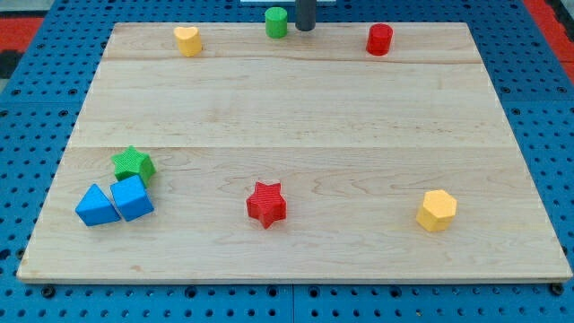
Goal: Place the arm parallel to the green star
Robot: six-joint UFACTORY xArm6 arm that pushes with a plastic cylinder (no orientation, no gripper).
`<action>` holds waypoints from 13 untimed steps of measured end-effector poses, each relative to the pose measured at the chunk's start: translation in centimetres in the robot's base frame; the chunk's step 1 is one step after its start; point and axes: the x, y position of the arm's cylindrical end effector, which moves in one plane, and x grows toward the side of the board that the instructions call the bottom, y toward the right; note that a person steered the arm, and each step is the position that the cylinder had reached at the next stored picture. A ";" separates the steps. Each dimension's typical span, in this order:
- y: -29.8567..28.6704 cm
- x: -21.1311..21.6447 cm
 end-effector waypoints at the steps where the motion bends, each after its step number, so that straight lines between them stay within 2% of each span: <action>1: -0.1 -0.1; 2: -2.1 0.1; 3: -9.4 6.1; 4: -12.0 10.3; 6: 2.5 1.4; 8: -0.3 -0.1; 9: -2.9 -0.1; 10: -16.2 3.6; 11: -17.3 14.0; 12: -16.9 16.1; 13: -25.2 15.5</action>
